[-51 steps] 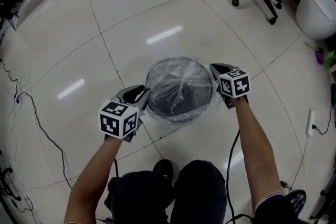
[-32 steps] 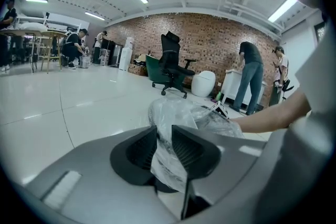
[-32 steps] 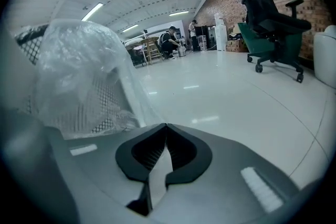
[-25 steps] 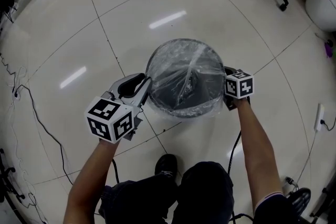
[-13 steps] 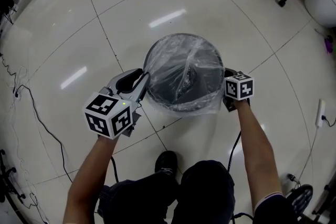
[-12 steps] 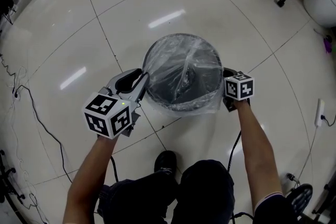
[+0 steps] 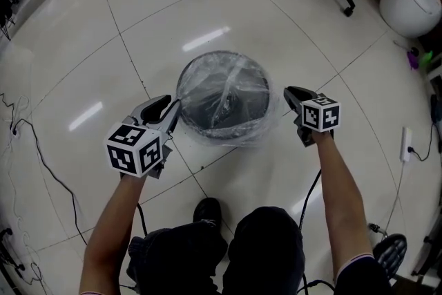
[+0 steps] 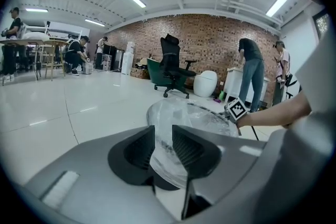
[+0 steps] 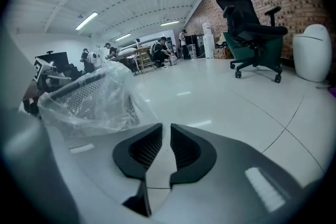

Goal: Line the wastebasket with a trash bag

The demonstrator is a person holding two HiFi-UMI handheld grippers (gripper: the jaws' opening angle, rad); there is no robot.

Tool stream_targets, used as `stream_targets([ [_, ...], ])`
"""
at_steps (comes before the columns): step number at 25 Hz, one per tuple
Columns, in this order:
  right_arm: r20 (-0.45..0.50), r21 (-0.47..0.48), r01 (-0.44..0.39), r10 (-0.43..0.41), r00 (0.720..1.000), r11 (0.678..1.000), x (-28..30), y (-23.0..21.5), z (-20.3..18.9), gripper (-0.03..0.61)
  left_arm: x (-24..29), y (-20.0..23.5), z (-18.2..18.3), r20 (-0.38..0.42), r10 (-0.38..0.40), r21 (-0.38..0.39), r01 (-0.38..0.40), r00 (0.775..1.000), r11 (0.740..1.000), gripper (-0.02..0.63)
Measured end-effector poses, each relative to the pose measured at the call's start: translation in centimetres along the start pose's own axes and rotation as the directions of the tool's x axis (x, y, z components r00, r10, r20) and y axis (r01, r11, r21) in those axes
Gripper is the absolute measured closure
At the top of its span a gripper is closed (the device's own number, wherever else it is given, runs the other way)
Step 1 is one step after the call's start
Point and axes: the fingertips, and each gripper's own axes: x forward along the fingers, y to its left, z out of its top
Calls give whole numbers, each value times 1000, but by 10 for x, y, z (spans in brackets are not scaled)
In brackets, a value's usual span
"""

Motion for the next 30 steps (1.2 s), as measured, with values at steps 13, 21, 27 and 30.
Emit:
stream_targets([
  [13, -42, 5, -97, 97, 994, 995, -60, 8, 5, 486, -16, -3, 10, -16, 30, 21, -30, 999, 999, 512],
  [21, 4, -32, -172, 172, 985, 985, -68, 39, 36, 409, -18, -16, 24, -18, 25, 45, -25, 1000, 999, 512],
  [27, 6, -83, -199, 200, 980, 976, -59, 64, 54, 351, -27, -21, 33, -13, 30, 57, -29, 999, 998, 512],
  [30, 16, -128, -222, 226, 974, 967, -56, 81, 74, 361, -28, -22, 35, -17, 35, 61, -34, 999, 998, 512],
])
